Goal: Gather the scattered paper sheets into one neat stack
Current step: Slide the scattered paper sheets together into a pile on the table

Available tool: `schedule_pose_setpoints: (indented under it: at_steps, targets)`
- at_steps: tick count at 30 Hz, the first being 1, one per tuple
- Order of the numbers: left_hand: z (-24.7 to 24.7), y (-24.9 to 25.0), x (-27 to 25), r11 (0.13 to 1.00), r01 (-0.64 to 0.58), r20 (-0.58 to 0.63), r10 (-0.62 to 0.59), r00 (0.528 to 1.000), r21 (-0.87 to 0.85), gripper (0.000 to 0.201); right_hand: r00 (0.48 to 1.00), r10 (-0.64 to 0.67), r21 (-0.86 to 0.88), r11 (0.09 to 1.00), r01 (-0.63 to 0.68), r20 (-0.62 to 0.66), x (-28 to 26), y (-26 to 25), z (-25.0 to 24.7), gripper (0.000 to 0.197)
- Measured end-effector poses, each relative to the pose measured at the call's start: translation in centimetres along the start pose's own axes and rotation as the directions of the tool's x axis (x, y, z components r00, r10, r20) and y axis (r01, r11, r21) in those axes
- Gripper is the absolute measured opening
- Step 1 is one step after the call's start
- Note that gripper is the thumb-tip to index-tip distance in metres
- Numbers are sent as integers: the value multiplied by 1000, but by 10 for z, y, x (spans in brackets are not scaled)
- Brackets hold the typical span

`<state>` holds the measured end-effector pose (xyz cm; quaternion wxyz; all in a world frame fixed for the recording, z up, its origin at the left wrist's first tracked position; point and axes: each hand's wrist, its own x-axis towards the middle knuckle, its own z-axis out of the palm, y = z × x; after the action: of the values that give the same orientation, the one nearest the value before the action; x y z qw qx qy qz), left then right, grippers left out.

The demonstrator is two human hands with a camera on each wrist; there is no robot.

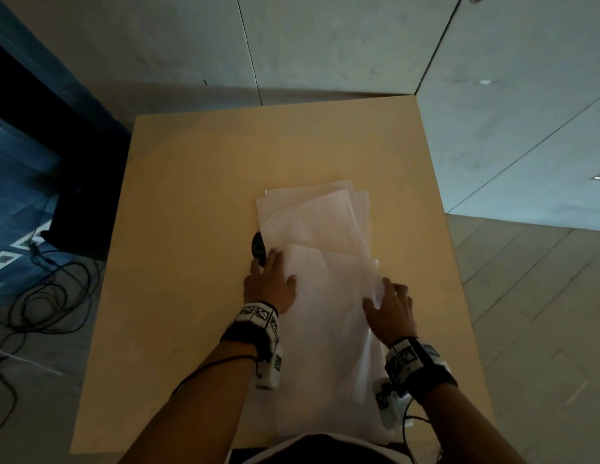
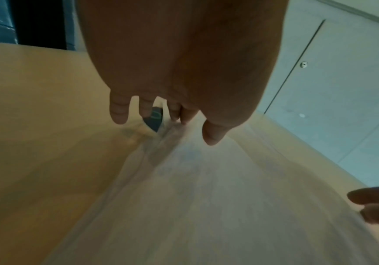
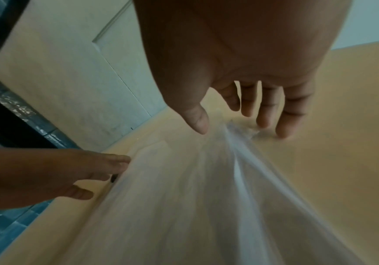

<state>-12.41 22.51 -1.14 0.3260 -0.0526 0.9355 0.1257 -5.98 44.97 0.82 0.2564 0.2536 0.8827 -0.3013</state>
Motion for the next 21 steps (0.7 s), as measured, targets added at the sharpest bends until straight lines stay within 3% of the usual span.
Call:
schedule_pose_setpoints:
  at_steps: [9,12,15,18,21]
  targets:
    - [-1,-3,-2,999,-28,69,26,997,41,69,999,-21,-26,999,22,38,1,-9,-1,55]
    - [-6,-10,-2,1000,-24,-8,23,1000,-17,68,1000,11,0,1000,-11,-10,-7,0,-4,58]
    - [-1,-21,-19,986,61,-136,-82,987,-158,64,998,56,39,998,-55,-14,-17,12,-5,59]
    - [19,-29,-51,962,170,-114,-198,974,-216,61,994,103,56,993,-105,36,-30,28,2,54]
    - [45,-27,-84,948,197,-64,-219,974,-249,56,984,129,82,987,-140,126,-46,37,16,58]
